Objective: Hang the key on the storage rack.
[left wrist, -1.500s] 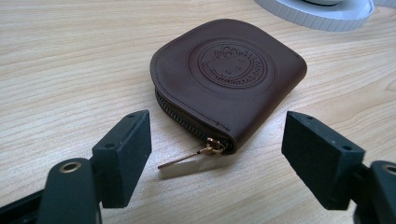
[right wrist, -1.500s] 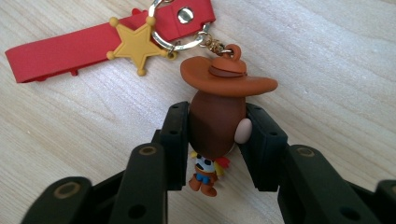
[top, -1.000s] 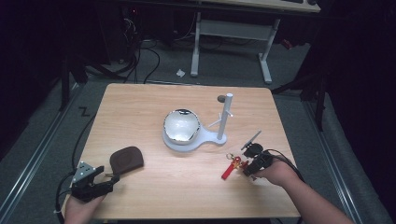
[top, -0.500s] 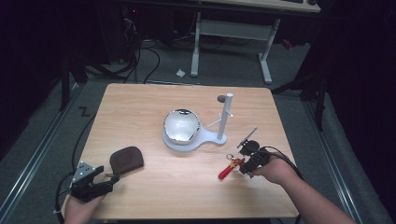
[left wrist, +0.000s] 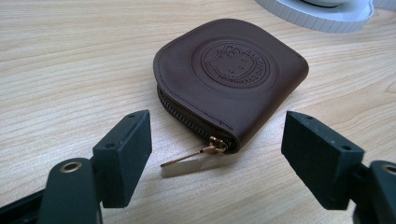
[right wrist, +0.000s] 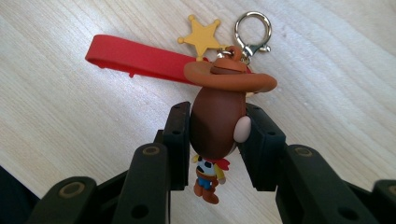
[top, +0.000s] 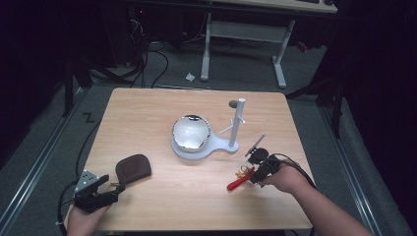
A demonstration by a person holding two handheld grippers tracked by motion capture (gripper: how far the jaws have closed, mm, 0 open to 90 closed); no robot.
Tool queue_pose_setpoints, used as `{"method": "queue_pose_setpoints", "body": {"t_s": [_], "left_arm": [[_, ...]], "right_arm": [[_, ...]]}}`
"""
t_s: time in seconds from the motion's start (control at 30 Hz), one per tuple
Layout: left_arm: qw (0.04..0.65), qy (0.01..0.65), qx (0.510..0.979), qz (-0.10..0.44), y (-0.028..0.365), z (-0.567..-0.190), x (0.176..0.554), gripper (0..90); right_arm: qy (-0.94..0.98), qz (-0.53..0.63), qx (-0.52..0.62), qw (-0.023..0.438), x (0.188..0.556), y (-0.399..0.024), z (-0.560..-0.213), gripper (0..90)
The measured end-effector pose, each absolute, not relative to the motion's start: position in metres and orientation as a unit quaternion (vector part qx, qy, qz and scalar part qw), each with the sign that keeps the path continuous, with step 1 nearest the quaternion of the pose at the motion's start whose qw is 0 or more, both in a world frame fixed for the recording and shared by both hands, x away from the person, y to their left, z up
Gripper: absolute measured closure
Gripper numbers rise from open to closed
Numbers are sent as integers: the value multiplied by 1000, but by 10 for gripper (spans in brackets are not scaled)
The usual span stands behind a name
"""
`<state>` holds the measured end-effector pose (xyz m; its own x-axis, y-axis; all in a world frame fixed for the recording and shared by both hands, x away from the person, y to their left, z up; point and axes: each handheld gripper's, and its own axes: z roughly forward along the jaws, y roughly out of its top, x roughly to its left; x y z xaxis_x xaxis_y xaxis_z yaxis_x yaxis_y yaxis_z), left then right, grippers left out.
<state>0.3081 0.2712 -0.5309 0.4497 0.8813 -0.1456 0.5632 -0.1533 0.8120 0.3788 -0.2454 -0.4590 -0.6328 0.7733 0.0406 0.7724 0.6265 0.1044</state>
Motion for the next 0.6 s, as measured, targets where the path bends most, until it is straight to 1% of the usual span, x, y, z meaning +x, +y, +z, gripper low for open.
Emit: {"method": "queue_pose_setpoints", "body": {"t_s": [0.03,0.27,0.6], "left_arm": [[428,491,736,186,271,-531,308,248],[428,491,736,185,271,-531,309,248],[428,491,736,185,271,-531,308,248]], "right_arm": [[910,59,410,7,381,-247,-461,656],[906,59,419,6,379,-248,-454,657],[904,66,420,28,375,-260,-423,659]]}}
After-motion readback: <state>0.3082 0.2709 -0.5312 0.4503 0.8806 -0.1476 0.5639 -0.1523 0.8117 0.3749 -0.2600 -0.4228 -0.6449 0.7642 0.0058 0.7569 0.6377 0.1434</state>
